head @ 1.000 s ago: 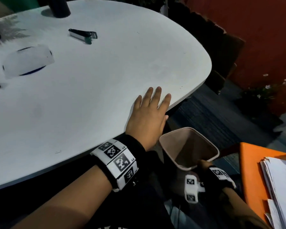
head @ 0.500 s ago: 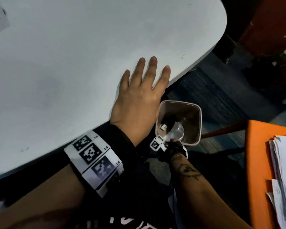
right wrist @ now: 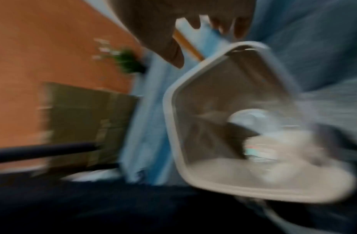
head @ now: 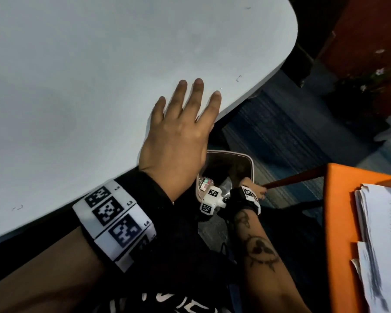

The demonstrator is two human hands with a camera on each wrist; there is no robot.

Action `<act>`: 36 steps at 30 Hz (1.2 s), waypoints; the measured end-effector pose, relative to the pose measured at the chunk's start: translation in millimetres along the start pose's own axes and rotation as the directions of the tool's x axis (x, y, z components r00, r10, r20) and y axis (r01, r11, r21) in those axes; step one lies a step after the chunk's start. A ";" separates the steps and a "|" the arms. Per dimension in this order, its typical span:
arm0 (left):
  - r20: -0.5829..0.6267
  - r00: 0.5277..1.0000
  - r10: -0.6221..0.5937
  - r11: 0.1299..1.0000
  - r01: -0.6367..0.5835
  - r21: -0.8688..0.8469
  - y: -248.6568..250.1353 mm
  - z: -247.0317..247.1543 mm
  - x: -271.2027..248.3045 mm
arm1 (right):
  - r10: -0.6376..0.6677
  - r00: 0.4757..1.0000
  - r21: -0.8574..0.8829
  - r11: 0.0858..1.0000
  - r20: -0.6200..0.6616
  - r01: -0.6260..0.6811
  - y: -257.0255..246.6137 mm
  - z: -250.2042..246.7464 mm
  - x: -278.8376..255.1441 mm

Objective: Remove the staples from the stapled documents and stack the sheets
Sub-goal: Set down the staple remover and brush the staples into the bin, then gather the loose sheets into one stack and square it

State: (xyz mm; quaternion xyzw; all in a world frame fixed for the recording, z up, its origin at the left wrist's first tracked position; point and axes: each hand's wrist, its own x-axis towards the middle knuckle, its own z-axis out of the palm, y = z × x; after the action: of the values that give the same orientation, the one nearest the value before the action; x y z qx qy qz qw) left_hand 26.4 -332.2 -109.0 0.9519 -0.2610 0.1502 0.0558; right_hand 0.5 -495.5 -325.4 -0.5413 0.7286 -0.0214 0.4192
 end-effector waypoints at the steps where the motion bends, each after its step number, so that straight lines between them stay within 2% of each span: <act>1: 0.009 1.000 -0.004 1.000 0.004 -0.019 0.1 -1.2 1.1 | -0.019 0.996 0.082 0.997 0.086 0.012 -23.8 -9.4 -11.4; 2: 0.021 1.000 -0.011 0.999 0.012 -0.046 -0.4 -2.7 2.1 | -0.157 0.981 0.230 0.965 0.111 0.128 -47.4 -18.7 -21.3; 3: 0.032 0.999 -0.019 0.995 0.022 -0.092 -1.6 -4.6 3.3 | -0.316 0.947 0.374 0.885 0.051 0.276 -73.9 -33.3 -34.8; 4: 0.044 0.998 -0.035 0.986 0.042 -0.164 -2.5 -7.7 4.6 | -0.451 0.891 0.463 0.780 -0.048 0.420 -100.4 -52.5 -52.9; 6: 0.080 0.992 -0.100 0.921 0.123 -0.369 -5.8 -13.5 6.4 | -0.644 0.737 0.591 0.519 -0.205 0.618 -141.1 -93.1 -101.6; 7: 0.114 0.985 -0.133 0.853 0.172 -0.492 -8.8 -15.2 7.1 | -0.722 0.650 0.627 0.396 -0.239 0.671 -153.0 -110.2 -125.1; 8: 0.159 0.974 -0.162 0.751 0.227 -0.621 -13.0 -18.4 8.6 | -0.793 0.559 0.661 0.285 -0.244 0.694 -163.8 -124.3 -148.8; 9: 0.231 0.956 -0.181 0.612 0.293 -0.735 -17.8 -26.0 10.8 | -0.851 0.479 0.693 0.213 -0.214 0.689 -172.5 -137.1 -174.0; 10: 0.334 0.925 -0.179 0.435 0.379 -0.817 -24.6 -36.7 10.9 | -0.901 0.415 0.722 0.201 -0.130 0.662 -177.2 -143.3 -197.7; 11: 0.422 0.892 -0.164 0.266 0.452 -0.851 -36.9 -52.9 11.1 | -0.937 0.349 0.738 0.232 -0.006 0.634 -182.1 -144.0 -224.3; 12: 0.493 0.857 -0.152 0.156 0.513 -0.844 -47.6 -66.8 9.9 | -0.951 0.279 0.737 0.284 0.135 0.614 -183.6 -145.1 -246.4; 13: 0.532 0.831 -0.161 0.124 0.552 -0.825 -63.9 -84.1 4.8 | -0.943 0.191 0.737 0.332 0.273 0.589 -183.8 -143.2 -269.6; 14: 0.539 0.817 -0.207 0.177 0.573 -0.800 -87.4 -102.6 -5.6 | -0.913 0.084 0.741 0.375 0.399 0.556 -182.4 -137.7 -295.8; 16: 0.503 0.789 -0.352 0.308 0.605 -0.734 -135.2 -135.4 -33.2 | -0.803 -0.087 0.702 0.456 0.589 0.547 -172.5 -128.0 -340.8; 17: 0.489 0.762 -0.424 0.342 0.635 -0.693 -158.5 -144.9 -47.4 | -0.741 -0.140 0.669 0.487 0.657 0.561 -166.4 -126.2 -358.1; 19: 0.443 0.664 -0.602 0.321 0.709 -0.628 -210.8 -170.7 -87.1 | -0.596 -0.248 0.599 0.511 0.764 0.616 -149.6 -110.8 -396.1; 21: 0.399 0.532 -0.747 0.293 0.802 -0.521 -256.2 -191.0 -127.2 | -0.456 -0.298 0.520 0.505 0.839 0.689 -130.2 -89.6 -428.3; 24: 0.365 0.297 -0.883 0.236 0.950 -0.203 -310.7 -209.5 -181.7 | -0.287 -0.311 0.414 0.445 0.906 0.794 -100.9 -53.1 -467.0; 25: 0.347 0.222 -0.911 0.204 0.975 -0.090 -326.4 -211.3 -198.2 | -0.246 -0.296 0.378 0.435 0.923 0.817 -92.4 -44.3 -478.1; 27: 0.264 0.076 -0.961 0.095 0.994 0.059 -355.0 -213.6 -230.9 | -0.159 -0.266 0.309 0.420 0.951 0.853 -76.7 -26.1 -499.4; 29: 0.201 -0.068 -0.977 -0.043 0.991 0.124 -376.9 -211.4 -260.4 | -0.085 -0.273 0.284 0.383 0.958 0.879 -59.7 -14.8 -522.4; 30: 0.199 -0.122 -0.972 -0.095 0.986 0.139 -386.5 -207.3 -272.3 | -0.069 -0.291 0.298 0.312 0.954 0.902 -52.4 -8.0 -531.4; 31: 0.209 -0.152 -0.966 -0.124 0.982 0.144 -394.9 -203.1 -280.6 | -0.061 -0.314 0.320 0.190 0.948 0.928 -46.3 1.5 -538.9; 32: 0.224 -0.171 -0.960 -0.139 0.979 0.151 -401.9 -198.4 -287.1 | -0.051 -0.360 0.362 0.019 0.931 0.932 -40.9 10.6 -545.9; 34: 0.230 -0.168 -0.959 -0.134 0.979 0.155 -412.3 -191.1 -293.4 | -0.033 -0.451 0.401 -0.403 0.892 0.822 -34.5 23.4 -558.5; 35: 0.232 -0.163 -0.959 -0.128 0.979 0.158 -416.2 -188.7 -294.7 | -0.041 -0.490 0.390 -0.547 0.871 0.740 -32.9 32.0 -562.0; 36: 0.239 -0.158 -0.958 -0.123 0.980 0.154 -417.7 -187.8 -293.8 | -0.063 -0.495 0.343 -0.644 0.867 0.684 -33.6 40.1 -564.0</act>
State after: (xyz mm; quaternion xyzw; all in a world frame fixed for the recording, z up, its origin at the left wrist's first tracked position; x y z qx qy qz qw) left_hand -47.8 201.8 -35.1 0.8303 0.5295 -0.0861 0.1510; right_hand 87.1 -37.5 -3.6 -0.8974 -0.3930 0.1761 0.0966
